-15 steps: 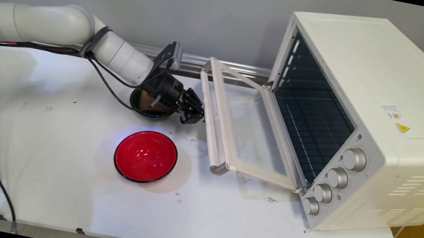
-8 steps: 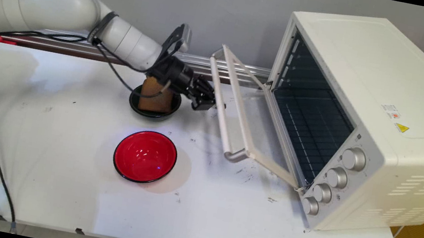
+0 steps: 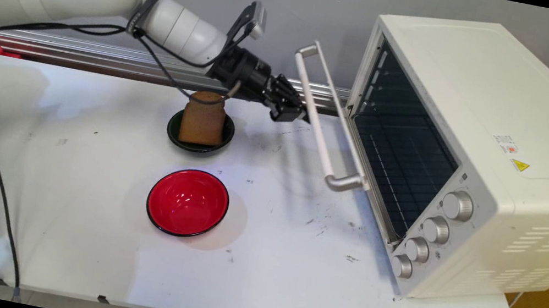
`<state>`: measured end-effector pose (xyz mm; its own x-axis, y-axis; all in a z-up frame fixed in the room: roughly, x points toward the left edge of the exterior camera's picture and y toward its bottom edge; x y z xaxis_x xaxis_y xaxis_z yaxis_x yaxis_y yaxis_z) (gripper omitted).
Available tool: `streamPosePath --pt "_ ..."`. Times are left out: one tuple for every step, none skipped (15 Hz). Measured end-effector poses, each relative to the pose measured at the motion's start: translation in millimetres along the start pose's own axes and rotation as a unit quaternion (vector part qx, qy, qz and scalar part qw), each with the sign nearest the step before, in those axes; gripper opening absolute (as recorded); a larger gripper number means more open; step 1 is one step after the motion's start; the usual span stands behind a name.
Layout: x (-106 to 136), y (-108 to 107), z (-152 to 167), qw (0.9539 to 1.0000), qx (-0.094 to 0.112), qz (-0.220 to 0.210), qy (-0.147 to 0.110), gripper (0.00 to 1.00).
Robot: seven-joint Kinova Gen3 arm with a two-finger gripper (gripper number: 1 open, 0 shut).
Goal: Close the oven
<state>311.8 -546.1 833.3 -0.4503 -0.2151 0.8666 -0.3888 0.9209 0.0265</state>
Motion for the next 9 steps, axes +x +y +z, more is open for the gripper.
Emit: streamPosePath --pt "4.4 -0.3 0.0 1.0 0.0 0.0 0.002 0.0" --pt "8.9 -0.5 0.0 1.0 -0.001 0.0 0.003 0.0" --pt "12.0 -0.6 -0.5 1.0 -0.002 0.0 0.002 0.0" --pt "14.1 -0.7 -1.3 1.0 -0.003 0.001 -0.001 0.0" --pt "15.4 -0.7 -2.5 1.0 -0.004 0.001 -0.004 0.0" --pt "17.0 -0.7 -3.9 1.0 -0.005 0.001 -0.007 0.0" --pt "18.5 -0.7 -4.9 0.9999 -0.006 0.001 -0.01 0.0" --pt "19.4 -0.5 -5.8 0.9999 -0.007 0.001 -0.011 0.0" --pt "20.6 -0.2 -7.3 0.9999 -0.008 0.001 -0.014 0.0"
